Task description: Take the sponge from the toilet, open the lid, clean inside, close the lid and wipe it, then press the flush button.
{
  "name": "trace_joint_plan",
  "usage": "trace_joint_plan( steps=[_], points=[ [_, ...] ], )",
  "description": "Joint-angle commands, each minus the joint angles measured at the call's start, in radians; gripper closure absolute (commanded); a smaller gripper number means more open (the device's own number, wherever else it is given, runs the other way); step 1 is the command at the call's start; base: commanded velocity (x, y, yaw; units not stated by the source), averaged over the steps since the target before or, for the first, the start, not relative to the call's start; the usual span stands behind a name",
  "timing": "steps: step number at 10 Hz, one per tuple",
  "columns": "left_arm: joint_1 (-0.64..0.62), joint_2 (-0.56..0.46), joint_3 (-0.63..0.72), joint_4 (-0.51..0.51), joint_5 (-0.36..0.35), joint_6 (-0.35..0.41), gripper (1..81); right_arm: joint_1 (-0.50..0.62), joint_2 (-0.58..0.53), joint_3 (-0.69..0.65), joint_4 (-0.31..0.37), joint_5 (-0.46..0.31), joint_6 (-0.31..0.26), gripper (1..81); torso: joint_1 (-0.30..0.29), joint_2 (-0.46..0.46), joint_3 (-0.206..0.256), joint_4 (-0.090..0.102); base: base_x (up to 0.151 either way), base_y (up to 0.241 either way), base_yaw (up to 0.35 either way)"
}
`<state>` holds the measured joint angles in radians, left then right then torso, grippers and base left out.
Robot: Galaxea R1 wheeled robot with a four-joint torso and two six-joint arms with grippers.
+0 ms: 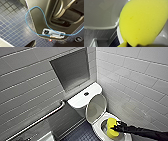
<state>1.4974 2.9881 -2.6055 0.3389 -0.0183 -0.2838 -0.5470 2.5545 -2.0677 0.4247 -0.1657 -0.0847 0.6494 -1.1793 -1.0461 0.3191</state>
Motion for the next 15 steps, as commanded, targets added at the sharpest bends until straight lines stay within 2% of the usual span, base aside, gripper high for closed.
trace_joint_plan(
  steps=[1, 4, 5, 6, 8, 9, 12, 15],
  points=[
    [0.028, -0.018, -0.002, -0.009, 0.080, 0.005, 1.0, 0.164, 0.000, 0.005, 0.008, -0.093, -0.003, 81.1, 0.064, -0.099, 0.000, 0.000, 0.000, 0.000, 0.000],
    [0.028, -0.017, -0.002, -0.009, 0.080, 0.005, 1.0, 0.198, 0.002, 0.006, 0.006, -0.109, -0.003, 81.1, 0.116, -0.182, 0.000, 0.000, 0.000, 0.000, 0.000],
    [0.028, -0.017, -0.002, -0.011, 0.081, 0.005, 1.0, 0.202, 0.003, 0.008, 0.006, -0.109, -0.003, 81.1, 0.138, -0.218, -0.034, 0.000, 0.000, 0.000, 0.000],
    [0.028, -0.017, -0.002, -0.009, 0.081, 0.005, 1.0, 0.207, 0.005, 0.008, 0.006, -0.109, -0.003, 81.1, 0.096, -0.155, -0.079, 0.000, 0.000, 0.000, 0.000],
    [0.028, -0.017, -0.002, -0.009, 0.081, 0.005, 1.0, 0.219, 0.006, 0.008, 0.006, -0.109, -0.003, 81.1, 0.115, -0.189, -0.109, 0.000, 0.000, 0.000, 0.000],
    [0.028, -0.017, -0.002, -0.009, 0.080, 0.005, 1.0, 0.229, 0.006, 0.008, 0.005, -0.109, -0.003, 81.1, 0.121, -0.199, -0.077, 0.000, 0.000, 0.000, 0.000],
    [0.028, -0.017, -0.002, -0.011, 0.081, 0.005, 1.0, 0.262, 0.014, 0.005, -0.001, -0.110, -0.003, 81.1, 0.124, -0.202, -0.099, 0.000, 0.000, 0.000, 0.000],
    [0.028, -0.015, -0.002, -0.011, 0.081, 0.003, 1.0, 0.262, 0.043, -0.018, -0.011, -0.110, -0.004, 81.1, 0.124, -0.202, -0.099, 0.000, 0.000, 0.000, 0.000]
  ],
)
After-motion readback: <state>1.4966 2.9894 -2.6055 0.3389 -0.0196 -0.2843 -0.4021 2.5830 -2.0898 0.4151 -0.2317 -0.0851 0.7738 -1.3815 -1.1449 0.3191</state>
